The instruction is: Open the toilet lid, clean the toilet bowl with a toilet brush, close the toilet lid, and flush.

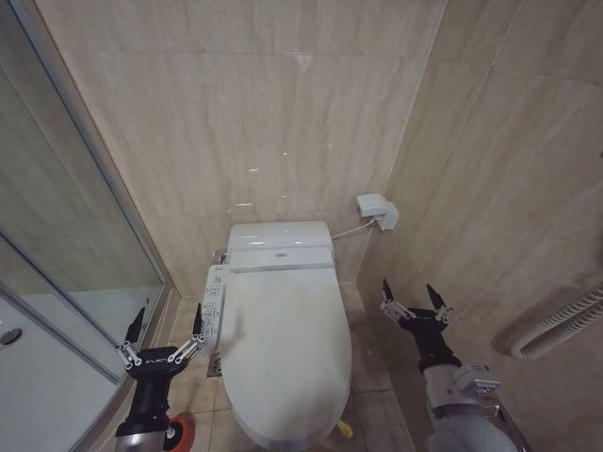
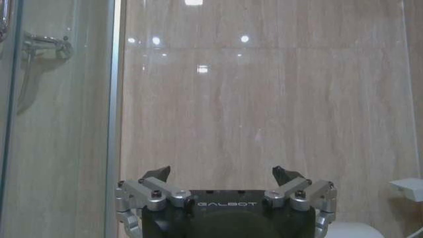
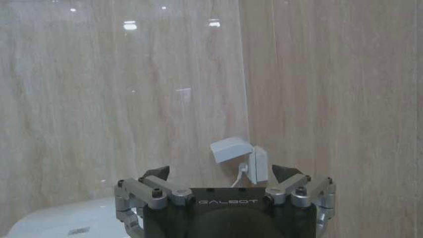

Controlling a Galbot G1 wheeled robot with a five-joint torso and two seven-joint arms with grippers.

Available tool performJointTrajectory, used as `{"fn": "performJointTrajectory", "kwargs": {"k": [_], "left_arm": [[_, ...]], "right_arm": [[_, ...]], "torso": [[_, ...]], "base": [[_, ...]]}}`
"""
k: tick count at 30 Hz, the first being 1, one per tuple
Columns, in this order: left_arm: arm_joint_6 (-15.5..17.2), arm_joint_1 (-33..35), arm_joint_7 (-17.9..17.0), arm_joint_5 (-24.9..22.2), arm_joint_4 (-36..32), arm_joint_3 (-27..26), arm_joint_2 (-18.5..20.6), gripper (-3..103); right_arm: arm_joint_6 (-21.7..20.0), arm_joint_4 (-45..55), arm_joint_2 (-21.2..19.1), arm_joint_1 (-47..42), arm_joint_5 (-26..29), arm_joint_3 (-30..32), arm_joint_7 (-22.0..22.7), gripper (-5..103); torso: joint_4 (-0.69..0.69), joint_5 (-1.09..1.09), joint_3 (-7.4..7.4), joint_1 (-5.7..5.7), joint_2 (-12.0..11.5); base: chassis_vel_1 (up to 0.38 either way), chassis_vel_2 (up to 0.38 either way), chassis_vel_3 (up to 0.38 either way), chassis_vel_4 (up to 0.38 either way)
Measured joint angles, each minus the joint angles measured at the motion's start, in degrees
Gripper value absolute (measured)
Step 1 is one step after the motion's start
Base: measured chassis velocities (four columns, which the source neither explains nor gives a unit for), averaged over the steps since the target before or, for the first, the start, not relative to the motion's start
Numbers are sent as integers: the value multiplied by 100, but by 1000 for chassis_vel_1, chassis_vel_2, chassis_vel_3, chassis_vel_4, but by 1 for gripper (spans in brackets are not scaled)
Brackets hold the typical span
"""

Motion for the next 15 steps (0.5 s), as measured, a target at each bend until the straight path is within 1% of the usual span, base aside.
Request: {"fn": "performJointTrajectory", "kwargs": {"k": [15], "left_arm": [[0,0,0,0,0,0,0,100]], "right_arm": [[0,0,0,0,0,0,0,100]], "torso": [[0,0,0,0,0]], "base": [[0,0,0,0]]}}
